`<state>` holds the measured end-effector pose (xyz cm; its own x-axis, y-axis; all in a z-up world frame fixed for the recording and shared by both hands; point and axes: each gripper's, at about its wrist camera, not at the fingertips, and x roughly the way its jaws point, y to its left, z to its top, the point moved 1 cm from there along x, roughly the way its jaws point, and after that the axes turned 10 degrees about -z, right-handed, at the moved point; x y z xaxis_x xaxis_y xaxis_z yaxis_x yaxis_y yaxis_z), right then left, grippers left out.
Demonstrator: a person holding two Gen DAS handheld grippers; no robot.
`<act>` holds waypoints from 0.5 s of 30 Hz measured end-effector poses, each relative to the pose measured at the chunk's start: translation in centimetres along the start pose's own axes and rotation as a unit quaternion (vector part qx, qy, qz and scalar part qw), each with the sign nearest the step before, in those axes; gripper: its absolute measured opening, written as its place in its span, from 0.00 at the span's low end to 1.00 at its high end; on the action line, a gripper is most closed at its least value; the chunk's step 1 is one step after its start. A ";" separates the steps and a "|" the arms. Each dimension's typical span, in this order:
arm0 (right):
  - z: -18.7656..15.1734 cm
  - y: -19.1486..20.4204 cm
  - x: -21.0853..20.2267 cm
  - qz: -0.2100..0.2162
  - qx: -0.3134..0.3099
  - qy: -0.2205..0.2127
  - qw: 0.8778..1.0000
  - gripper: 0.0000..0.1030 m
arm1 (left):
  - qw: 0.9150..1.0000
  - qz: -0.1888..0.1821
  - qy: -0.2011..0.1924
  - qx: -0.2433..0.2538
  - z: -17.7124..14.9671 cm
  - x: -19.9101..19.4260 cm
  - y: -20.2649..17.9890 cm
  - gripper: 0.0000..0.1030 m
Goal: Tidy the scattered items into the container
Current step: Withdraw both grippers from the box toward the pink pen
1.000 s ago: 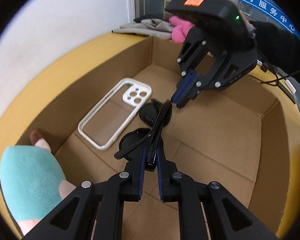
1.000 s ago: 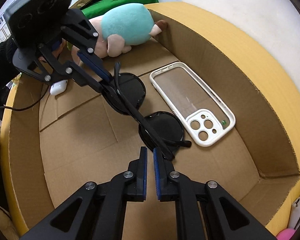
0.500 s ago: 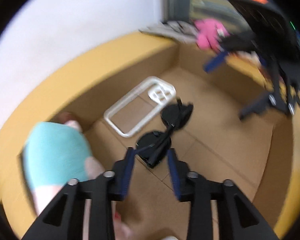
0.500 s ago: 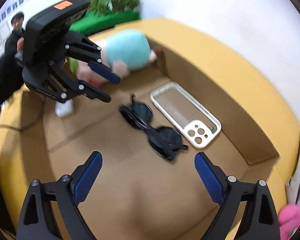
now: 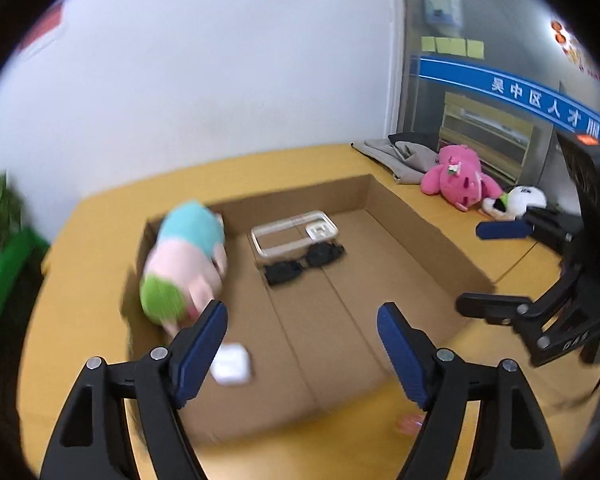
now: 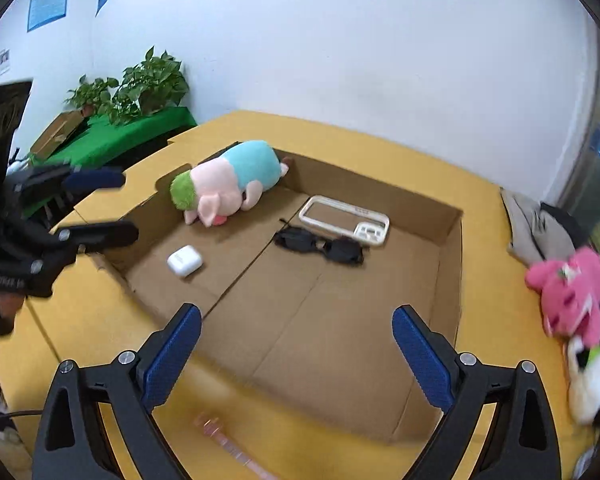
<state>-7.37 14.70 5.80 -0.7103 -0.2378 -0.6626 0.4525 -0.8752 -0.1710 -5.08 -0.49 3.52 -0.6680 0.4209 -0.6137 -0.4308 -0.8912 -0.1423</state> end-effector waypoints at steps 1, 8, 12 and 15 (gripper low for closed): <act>-0.5 0.1 -0.4 -0.001 0.004 0.002 1.000 0.96 | 1.000 0.000 0.001 -0.009 -0.8 -0.1 -0.6 0.75; -4.5 0.7 -2.3 -0.019 0.007 0.008 1.000 0.96 | 0.998 -0.021 0.007 -0.061 -4.6 0.2 -3.8 0.75; -6.5 0.3 -2.5 -0.015 0.004 0.020 1.000 0.96 | 0.997 -0.028 0.019 -0.076 -5.9 0.9 -5.2 0.75; -8.2 0.1 -2.2 -0.007 0.000 0.032 0.999 0.96 | 0.995 -0.032 0.030 -0.089 -7.0 1.6 -6.0 0.75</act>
<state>-1.31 18.59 1.29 -0.6807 -0.1985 -0.7052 0.4425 -0.8785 -0.1798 0.72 4.36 -2.05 -0.6021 0.4722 -0.6438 -0.3542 -0.8806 -0.3147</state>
